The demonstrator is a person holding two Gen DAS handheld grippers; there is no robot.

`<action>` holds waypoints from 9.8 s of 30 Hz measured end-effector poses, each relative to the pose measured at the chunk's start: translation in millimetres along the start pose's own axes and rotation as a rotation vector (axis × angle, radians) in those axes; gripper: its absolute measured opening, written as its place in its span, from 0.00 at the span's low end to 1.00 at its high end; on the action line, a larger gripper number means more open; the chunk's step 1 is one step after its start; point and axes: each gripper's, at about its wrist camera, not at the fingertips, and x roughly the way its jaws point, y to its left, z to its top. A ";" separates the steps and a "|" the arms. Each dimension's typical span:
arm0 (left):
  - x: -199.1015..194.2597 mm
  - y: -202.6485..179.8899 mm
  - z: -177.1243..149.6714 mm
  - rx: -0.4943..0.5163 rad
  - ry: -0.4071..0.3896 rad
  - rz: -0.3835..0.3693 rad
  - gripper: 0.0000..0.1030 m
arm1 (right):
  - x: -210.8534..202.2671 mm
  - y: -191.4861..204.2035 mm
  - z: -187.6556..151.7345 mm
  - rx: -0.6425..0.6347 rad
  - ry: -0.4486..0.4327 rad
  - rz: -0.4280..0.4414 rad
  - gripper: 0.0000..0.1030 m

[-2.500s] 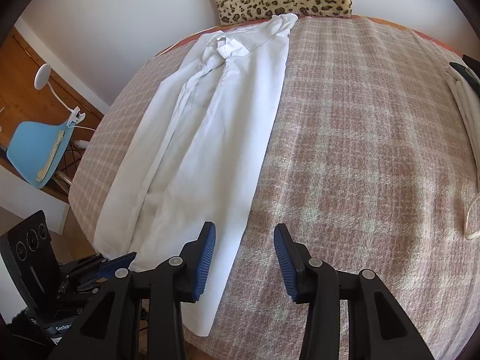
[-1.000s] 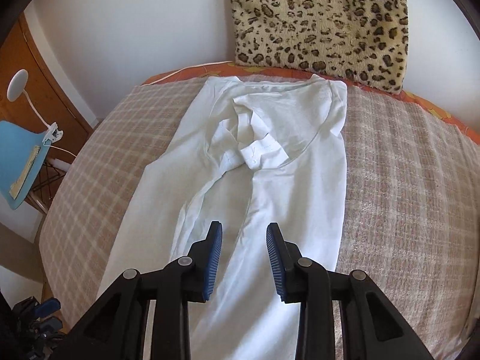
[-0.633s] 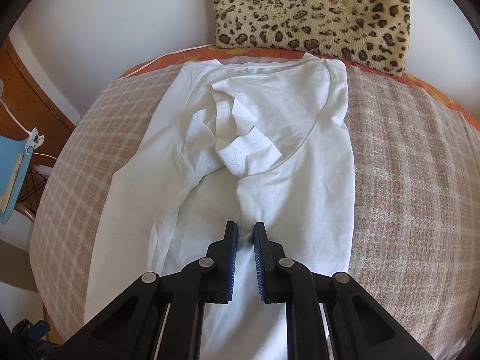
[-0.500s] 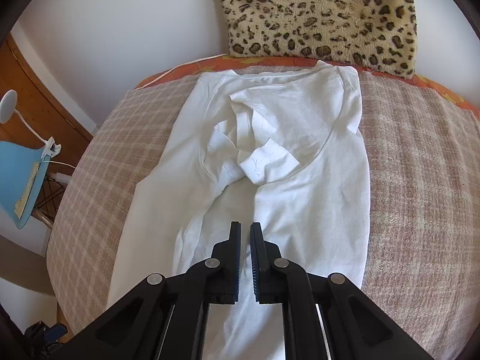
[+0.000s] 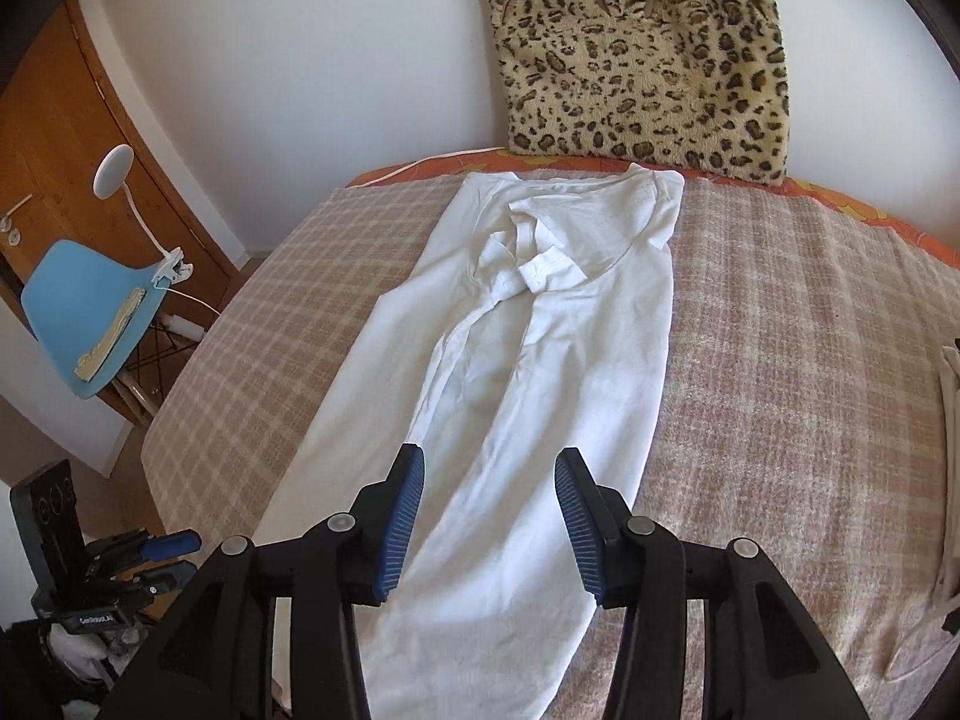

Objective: Fold small clothes

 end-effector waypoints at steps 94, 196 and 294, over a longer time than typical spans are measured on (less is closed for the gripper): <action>73.4 -29.5 115.7 -0.039 -0.003 -0.078 0.04 | 30.1 -46.9 -28.2 0.002 0.032 0.059 0.05; 100.2 -42.0 133.4 0.264 -0.043 0.222 0.06 | 59.8 -43.0 5.3 -0.137 -0.058 -0.210 0.06; 135.2 -32.7 352.6 0.153 -0.186 -0.176 0.03 | 97.4 -133.1 231.5 0.085 -0.191 0.189 0.06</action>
